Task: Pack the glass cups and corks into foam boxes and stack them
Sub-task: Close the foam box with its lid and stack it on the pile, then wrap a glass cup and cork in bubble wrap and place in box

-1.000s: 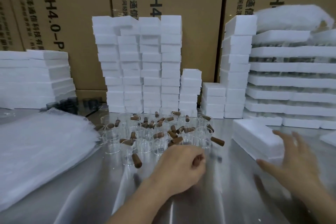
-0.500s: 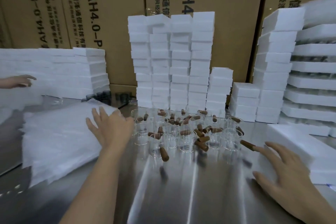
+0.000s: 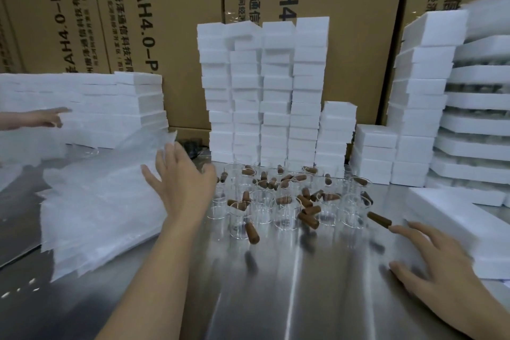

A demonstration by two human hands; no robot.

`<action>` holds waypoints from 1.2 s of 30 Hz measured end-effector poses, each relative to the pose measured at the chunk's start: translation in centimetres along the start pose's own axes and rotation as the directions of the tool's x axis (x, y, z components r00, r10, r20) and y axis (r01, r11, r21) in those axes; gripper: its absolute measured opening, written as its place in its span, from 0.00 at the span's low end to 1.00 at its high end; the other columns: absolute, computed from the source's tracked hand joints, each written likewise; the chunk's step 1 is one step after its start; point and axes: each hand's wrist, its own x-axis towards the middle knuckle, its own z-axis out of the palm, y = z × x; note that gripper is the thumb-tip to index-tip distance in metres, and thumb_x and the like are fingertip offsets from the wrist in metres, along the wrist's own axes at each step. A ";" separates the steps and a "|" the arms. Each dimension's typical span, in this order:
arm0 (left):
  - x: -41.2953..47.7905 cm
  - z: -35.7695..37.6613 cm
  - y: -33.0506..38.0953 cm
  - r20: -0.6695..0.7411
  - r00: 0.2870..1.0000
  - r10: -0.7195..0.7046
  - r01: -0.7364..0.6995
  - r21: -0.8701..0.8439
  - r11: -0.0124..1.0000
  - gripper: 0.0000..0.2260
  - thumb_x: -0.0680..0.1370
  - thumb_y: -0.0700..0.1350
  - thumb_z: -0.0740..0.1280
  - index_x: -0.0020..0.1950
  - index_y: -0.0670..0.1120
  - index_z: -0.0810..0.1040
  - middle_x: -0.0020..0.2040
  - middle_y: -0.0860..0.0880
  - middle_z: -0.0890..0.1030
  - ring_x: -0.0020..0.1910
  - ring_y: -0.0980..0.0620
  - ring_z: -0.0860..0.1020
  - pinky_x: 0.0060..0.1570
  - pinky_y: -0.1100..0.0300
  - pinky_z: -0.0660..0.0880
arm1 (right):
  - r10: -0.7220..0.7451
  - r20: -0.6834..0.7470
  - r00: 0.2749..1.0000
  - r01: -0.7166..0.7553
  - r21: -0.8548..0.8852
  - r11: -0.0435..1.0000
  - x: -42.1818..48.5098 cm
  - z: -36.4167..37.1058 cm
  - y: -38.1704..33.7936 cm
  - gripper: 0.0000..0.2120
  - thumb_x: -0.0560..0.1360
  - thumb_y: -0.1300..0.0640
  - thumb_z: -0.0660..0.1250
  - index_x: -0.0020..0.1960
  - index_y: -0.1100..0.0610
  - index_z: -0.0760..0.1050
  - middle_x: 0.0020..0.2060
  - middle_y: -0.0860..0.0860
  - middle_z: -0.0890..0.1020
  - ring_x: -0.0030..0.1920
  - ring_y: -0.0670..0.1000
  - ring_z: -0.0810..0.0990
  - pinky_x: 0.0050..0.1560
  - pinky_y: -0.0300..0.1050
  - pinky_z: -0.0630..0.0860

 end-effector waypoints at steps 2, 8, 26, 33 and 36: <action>-1.4 -0.7 2.4 -0.061 0.985 0.162 -0.167 -0.100 0.981 0.31 0.83 0.48 0.65 0.85 0.43 0.61 0.85 0.46 0.62 0.84 0.44 0.59 0.82 0.38 0.52 | 0.009 0.014 1.000 -0.009 -0.005 1.000 0.0 -0.2 -0.2 0.30 0.73 0.52 0.81 0.72 0.43 0.76 0.74 0.53 0.73 0.76 0.58 0.67 0.76 0.58 0.60; -11.3 -1.3 10.9 0.048 0.675 0.736 -0.682 -0.340 0.647 0.23 0.82 0.38 0.66 0.76 0.53 0.78 0.71 0.55 0.80 0.62 0.49 0.82 0.58 0.46 0.80 | 0.036 0.009 0.999 -0.036 0.046 0.998 0.1 -0.4 0.0 0.27 0.76 0.53 0.77 0.73 0.45 0.75 0.74 0.51 0.72 0.76 0.55 0.66 0.78 0.52 0.59; -20.9 2.7 12.1 0.686 0.212 0.697 -0.680 -0.409 0.609 0.27 0.87 0.64 0.52 0.85 0.60 0.55 0.85 0.50 0.59 0.84 0.49 0.53 0.82 0.45 0.51 | 0.249 -0.116 0.962 -0.242 0.070 0.968 3.7 1.6 1.8 0.16 0.83 0.38 0.61 0.65 0.45 0.73 0.48 0.41 0.81 0.47 0.46 0.81 0.50 0.49 0.76; -17.1 4.8 10.8 0.743 -0.016 0.669 -0.622 -0.531 0.575 0.29 0.84 0.66 0.59 0.84 0.66 0.55 0.88 0.57 0.51 0.86 0.57 0.46 0.82 0.50 0.43 | 0.100 -0.045 0.994 -0.107 -0.170 0.980 5.3 2.5 1.5 0.17 0.82 0.31 0.58 0.66 0.36 0.71 0.49 0.40 0.83 0.44 0.45 0.79 0.40 0.45 0.73; -16.1 5.0 10.7 0.685 0.023 0.728 -0.635 -0.552 0.540 0.26 0.80 0.61 0.65 0.79 0.63 0.67 0.81 0.57 0.65 0.80 0.55 0.60 0.78 0.48 0.56 | 0.078 -0.060 0.995 -0.087 -0.162 0.983 5.4 2.4 1.5 0.13 0.83 0.33 0.57 0.61 0.37 0.73 0.47 0.39 0.84 0.44 0.45 0.81 0.40 0.45 0.76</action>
